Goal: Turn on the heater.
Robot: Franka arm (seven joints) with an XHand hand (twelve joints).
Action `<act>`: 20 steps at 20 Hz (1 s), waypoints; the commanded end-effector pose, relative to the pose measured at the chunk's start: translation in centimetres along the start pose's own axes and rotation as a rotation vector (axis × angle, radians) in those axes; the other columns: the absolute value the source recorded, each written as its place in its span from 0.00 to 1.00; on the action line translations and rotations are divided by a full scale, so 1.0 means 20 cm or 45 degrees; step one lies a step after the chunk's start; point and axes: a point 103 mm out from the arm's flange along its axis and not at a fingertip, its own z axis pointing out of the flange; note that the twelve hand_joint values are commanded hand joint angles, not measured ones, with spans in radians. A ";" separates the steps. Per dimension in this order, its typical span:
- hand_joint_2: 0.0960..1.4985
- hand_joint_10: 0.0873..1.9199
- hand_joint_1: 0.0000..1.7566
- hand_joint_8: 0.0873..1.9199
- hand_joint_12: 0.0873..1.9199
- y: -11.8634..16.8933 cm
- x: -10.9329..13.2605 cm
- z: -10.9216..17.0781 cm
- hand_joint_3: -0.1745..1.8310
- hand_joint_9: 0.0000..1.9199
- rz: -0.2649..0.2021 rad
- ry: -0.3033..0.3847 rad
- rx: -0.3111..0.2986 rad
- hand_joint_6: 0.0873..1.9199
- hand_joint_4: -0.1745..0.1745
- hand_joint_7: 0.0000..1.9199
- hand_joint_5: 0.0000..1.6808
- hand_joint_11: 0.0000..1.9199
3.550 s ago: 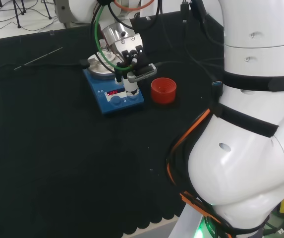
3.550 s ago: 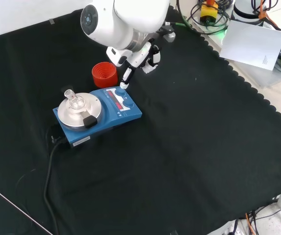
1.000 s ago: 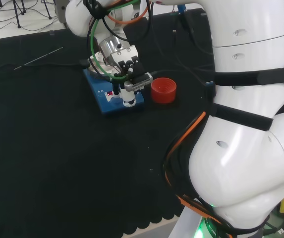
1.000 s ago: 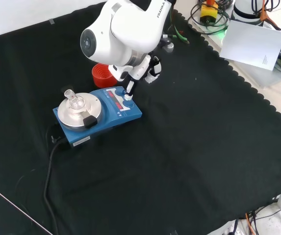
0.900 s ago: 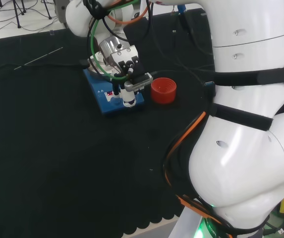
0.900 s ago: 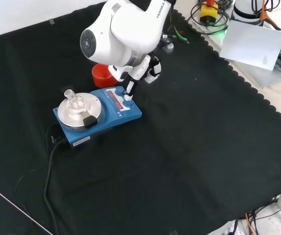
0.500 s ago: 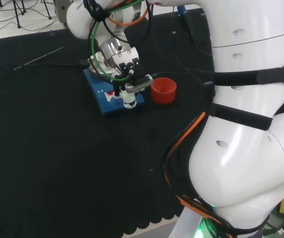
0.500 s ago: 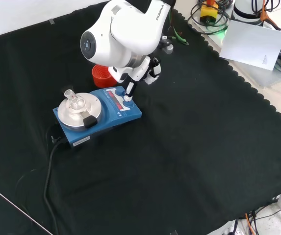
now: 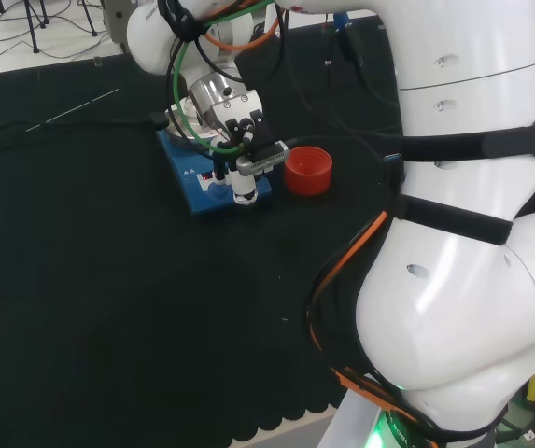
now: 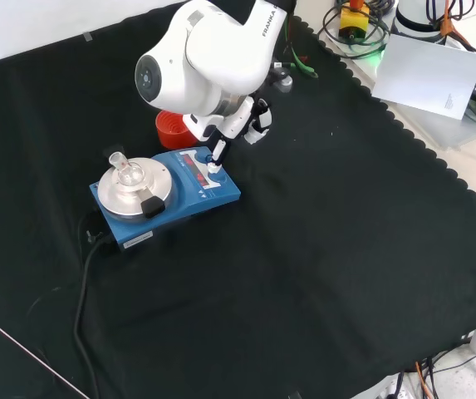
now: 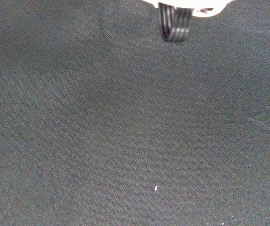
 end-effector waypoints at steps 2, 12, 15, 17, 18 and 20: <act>0.44 0.87 0.82 0.96 0.83 -0.04 -0.01 -0.04 0.59 1.00 -0.009 0.016 -0.036 0.00 0.37 0.94 0.18 0.99; 0.44 0.87 0.82 0.96 0.83 -0.20 -0.04 -0.17 0.59 1.00 0.015 0.041 -0.108 0.00 0.37 0.94 0.18 0.99; 0.44 0.87 0.82 0.96 0.83 -0.22 -0.05 -0.17 0.59 1.00 0.019 0.052 -0.124 0.00 0.37 0.94 0.19 0.99; 0.44 0.87 0.82 0.96 0.83 -0.22 -0.05 -0.16 0.59 1.00 0.019 0.055 -0.127 0.00 0.37 0.94 0.19 0.99; 0.44 0.87 0.82 0.96 0.83 -0.22 -0.05 -0.16 0.59 1.00 0.018 0.057 -0.125 0.00 0.37 0.94 0.19 0.99; 0.44 0.87 0.82 0.96 0.83 -0.23 -0.06 -0.16 0.59 1.00 0.017 0.059 -0.126 0.00 0.37 0.94 0.19 0.99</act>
